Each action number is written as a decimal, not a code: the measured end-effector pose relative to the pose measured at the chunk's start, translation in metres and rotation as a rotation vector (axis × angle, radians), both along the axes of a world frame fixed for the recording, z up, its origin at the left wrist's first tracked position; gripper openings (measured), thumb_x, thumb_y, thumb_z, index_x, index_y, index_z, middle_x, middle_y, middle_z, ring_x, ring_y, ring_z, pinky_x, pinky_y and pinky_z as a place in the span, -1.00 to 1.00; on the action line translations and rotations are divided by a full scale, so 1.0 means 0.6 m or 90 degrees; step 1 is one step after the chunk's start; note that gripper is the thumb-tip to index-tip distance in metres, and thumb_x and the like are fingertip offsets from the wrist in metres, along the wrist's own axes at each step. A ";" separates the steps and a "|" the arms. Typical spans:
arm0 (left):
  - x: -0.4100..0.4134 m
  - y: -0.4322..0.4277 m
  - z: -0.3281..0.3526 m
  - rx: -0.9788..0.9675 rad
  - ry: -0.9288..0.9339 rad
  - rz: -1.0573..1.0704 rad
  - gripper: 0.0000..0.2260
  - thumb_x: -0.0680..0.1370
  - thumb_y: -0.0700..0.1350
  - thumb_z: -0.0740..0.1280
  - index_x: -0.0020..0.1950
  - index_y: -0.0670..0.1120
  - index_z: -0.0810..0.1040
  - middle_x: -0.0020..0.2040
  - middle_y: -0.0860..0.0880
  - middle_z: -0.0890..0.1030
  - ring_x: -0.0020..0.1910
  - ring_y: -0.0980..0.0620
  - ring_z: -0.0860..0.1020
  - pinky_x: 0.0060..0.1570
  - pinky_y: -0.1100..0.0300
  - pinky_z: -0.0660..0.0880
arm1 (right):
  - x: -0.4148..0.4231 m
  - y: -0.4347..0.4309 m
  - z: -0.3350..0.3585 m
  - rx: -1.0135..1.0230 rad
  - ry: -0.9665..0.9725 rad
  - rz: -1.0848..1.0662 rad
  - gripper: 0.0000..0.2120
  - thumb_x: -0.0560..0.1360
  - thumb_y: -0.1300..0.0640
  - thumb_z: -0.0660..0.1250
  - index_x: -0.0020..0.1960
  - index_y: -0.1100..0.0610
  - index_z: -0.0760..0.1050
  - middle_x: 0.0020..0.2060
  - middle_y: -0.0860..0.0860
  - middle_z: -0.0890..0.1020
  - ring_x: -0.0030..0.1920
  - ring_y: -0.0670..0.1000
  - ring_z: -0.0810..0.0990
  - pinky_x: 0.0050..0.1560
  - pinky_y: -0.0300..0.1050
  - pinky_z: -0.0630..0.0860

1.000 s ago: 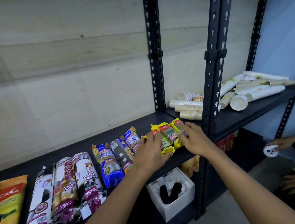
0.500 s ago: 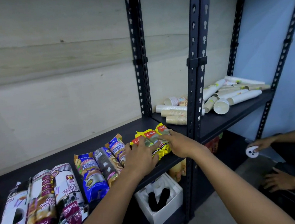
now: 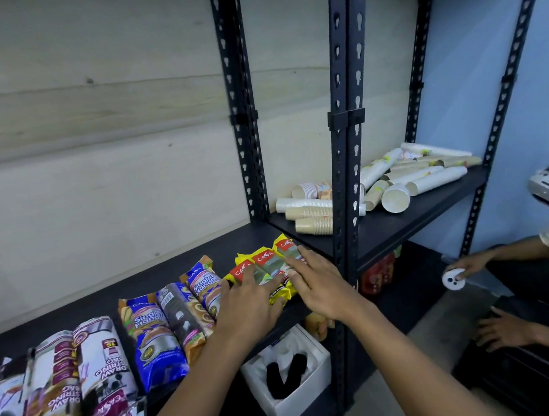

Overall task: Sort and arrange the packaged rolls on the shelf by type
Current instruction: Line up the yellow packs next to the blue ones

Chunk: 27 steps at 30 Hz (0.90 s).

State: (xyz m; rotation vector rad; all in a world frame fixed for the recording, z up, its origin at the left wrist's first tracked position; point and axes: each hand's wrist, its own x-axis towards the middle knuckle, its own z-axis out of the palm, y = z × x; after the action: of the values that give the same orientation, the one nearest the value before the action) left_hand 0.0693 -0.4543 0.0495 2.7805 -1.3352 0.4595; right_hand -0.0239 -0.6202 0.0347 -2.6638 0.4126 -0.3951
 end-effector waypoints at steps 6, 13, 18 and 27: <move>-0.001 0.002 -0.002 -0.024 -0.015 -0.015 -0.56 0.62 0.25 0.12 0.50 0.29 0.21 0.43 -0.13 0.33 0.24 -0.14 0.52 0.37 -0.14 0.29 | 0.005 -0.006 -0.010 -0.003 -0.022 -0.008 -0.52 0.64 -0.27 -0.13 0.55 -0.29 0.07 0.63 -0.05 -0.09 0.60 0.02 -0.09 0.55 0.17 -0.02; -0.005 0.005 -0.004 -0.048 0.004 -0.015 -0.53 0.61 0.25 0.13 0.52 0.28 0.20 0.46 -0.13 0.31 0.27 -0.17 0.50 0.41 -0.15 0.26 | 0.011 -0.007 -0.014 -0.021 -0.037 -0.006 -0.51 0.66 -0.24 -0.14 0.56 -0.23 0.11 0.62 -0.09 -0.02 0.60 -0.04 -0.18 0.57 0.10 -0.15; -0.009 0.026 0.008 -0.072 0.071 -0.046 -0.47 0.59 0.29 0.11 0.55 0.28 0.09 0.53 -0.10 0.24 0.41 -0.15 0.39 0.48 -0.23 0.13 | 0.004 0.005 -0.001 -0.040 -0.050 -0.007 -0.54 0.67 -0.19 -0.13 0.56 -0.26 0.07 0.62 -0.09 -0.06 0.59 -0.08 -0.25 0.57 0.09 -0.24; 0.008 0.173 0.040 -0.120 0.079 0.008 -0.35 0.46 0.42 0.17 0.52 0.25 0.26 0.45 0.04 0.34 0.42 -0.07 0.29 0.46 -0.05 0.19 | 0.015 0.119 0.044 0.040 -0.162 0.119 -0.54 0.62 -0.05 0.20 0.51 -0.05 0.29 0.43 -0.14 0.35 0.45 -0.14 0.26 0.42 -0.21 0.24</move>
State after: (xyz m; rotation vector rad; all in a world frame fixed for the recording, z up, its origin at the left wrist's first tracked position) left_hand 0.0741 -0.3507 0.0735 2.6181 -1.1841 0.3848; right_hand -0.0149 -0.5489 0.0610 -2.5198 0.0959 -0.6411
